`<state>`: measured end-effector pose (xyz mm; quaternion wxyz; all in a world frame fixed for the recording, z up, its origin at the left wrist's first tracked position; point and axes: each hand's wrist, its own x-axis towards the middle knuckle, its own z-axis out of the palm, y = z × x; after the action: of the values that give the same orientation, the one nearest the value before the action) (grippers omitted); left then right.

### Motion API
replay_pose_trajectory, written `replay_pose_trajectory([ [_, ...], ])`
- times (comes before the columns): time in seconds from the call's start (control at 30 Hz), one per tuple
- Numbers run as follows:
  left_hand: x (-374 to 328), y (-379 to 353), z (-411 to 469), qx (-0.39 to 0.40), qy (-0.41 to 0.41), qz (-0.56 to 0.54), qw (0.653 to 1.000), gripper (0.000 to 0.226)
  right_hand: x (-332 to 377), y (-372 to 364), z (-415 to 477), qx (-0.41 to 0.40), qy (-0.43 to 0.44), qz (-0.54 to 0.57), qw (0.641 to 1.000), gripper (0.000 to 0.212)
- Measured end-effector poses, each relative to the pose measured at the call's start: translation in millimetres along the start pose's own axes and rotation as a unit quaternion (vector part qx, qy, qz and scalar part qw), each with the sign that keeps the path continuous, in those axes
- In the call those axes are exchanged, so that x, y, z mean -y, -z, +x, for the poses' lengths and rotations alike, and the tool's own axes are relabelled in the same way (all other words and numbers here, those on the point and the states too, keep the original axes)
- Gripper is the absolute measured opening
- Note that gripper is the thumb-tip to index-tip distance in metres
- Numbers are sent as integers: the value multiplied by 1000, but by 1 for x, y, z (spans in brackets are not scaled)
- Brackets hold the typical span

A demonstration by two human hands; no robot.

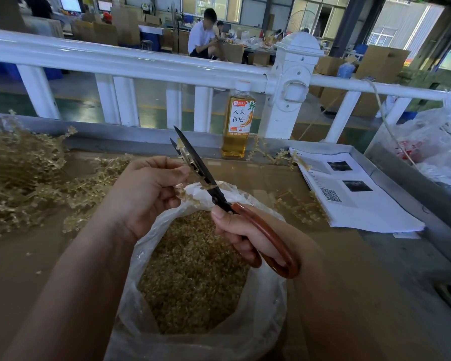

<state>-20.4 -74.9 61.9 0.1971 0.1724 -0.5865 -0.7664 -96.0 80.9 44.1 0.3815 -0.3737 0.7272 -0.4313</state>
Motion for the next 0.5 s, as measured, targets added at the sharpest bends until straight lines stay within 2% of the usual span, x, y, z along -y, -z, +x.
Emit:
replay_pose_trajectory([
  [0.33, 3, 0, 0, -10, -46, 32, 998, 31, 1, 2, 2, -3, -5, -8, 1000, 36],
  [0.4, 4, -1, 0, -1, -45, 40, 998, 27, -2, 1, 4, -7, 3, -8, 1000, 40],
  [0.5, 5, -3, 1, 14, -40, 45, 998, 25, -9, -1, 9, -13, 7, 40, 999, 58],
])
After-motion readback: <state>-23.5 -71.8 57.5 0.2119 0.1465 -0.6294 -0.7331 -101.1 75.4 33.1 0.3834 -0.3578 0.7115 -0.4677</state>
